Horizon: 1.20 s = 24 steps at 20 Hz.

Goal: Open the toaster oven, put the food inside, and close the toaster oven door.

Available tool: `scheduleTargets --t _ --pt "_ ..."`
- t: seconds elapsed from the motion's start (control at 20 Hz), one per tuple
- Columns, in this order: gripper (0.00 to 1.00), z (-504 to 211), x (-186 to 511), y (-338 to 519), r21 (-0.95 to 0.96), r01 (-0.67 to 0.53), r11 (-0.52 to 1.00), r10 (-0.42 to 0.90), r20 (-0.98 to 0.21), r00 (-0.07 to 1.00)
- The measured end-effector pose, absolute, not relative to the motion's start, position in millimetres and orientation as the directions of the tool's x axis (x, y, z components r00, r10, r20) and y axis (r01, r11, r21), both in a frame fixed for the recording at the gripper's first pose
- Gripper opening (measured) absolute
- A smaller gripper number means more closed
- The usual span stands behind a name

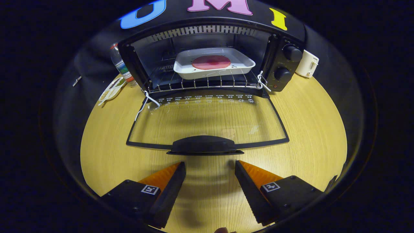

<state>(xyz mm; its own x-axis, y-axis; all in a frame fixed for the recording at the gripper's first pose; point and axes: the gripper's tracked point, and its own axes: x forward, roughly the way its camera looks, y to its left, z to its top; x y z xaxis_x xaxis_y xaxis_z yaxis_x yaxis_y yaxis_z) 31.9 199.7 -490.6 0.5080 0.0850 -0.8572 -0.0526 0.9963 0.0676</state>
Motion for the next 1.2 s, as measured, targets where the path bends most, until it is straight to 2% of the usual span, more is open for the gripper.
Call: scheduleTargets --t 0.7,1.2 --pt "0.99 -480.8 39.8 198.6 0.049 -0.048 0.998 0.067 -0.858 0.509" --pt "0.99 -410.1 45.0 197.1 0.085 -0.061 0.995 0.104 -0.749 0.654"
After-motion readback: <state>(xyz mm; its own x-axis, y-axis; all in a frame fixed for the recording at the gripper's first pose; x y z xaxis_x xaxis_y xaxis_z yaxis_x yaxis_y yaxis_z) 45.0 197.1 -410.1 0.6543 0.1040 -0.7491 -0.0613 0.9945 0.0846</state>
